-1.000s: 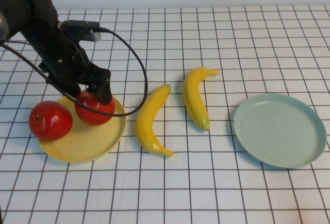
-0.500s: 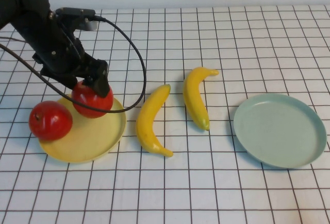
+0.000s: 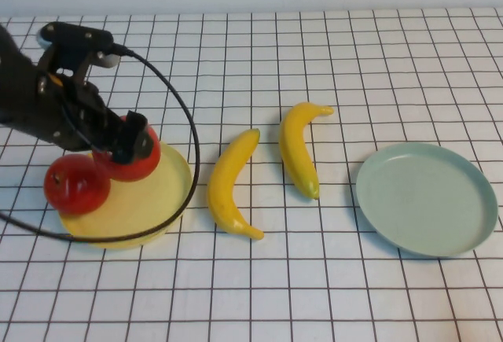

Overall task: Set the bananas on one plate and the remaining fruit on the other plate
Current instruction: Put one type of fruit in the left plate

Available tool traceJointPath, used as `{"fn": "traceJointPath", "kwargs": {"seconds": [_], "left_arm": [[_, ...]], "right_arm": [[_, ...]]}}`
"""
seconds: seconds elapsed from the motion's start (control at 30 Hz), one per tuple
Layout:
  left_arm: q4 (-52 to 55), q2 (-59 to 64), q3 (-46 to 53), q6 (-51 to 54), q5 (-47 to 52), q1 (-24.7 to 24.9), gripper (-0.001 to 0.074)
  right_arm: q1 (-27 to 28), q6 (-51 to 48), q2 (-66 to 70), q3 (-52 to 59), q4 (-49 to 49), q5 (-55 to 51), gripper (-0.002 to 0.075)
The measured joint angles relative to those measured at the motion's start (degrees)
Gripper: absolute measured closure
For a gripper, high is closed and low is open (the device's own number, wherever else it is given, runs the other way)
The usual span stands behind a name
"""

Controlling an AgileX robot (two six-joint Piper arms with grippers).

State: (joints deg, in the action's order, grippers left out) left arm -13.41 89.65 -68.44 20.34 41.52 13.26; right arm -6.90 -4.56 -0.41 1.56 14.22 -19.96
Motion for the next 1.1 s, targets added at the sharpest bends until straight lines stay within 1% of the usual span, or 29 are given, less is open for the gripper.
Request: {"fn": "traceJointPath", "kwargs": {"seconds": [0.17, 0.27, 0.33, 0.57, 0.8, 0.97, 1.1], "left_arm": [[-0.2, -8.0, 14.6, 0.0, -19.5, 2.5, 0.0066], [-0.5, -9.4, 21.9, 0.0, -33.1, 4.6, 0.0066], [-0.6, -9.4, 25.7, 0.0, -39.4, 5.5, 0.0066], [-0.9, -9.4, 33.5, -2.0, -49.1, 5.9, 0.0066], [0.7, -8.9, 41.8, -5.9, -66.4, 7.8, 0.0066], [4.4, -4.1, 47.3, -10.9, -79.8, 9.3, 0.0066], [7.1, 0.9, 49.8, -17.1, -85.5, 9.5, 0.0066]], "right_arm": [[0.0, 0.0, 0.0, 0.0, 0.0, 0.0, 0.0743], [0.0, 0.0, 0.0, 0.0, 0.0, 0.0, 0.0743], [0.0, 0.0, 0.0, 0.0, 0.0, 0.0, 0.0743], [0.0, 0.0, 0.0, 0.0, 0.0, 0.0, 0.0743], [0.0, 0.0, 0.0, 0.0, 0.0, 0.0, 0.0743], [0.0, 0.0, 0.0, 0.0, 0.0, 0.0, 0.0743], [0.0, 0.0, 0.0, 0.0, 0.0, 0.0, 0.0743]]}}
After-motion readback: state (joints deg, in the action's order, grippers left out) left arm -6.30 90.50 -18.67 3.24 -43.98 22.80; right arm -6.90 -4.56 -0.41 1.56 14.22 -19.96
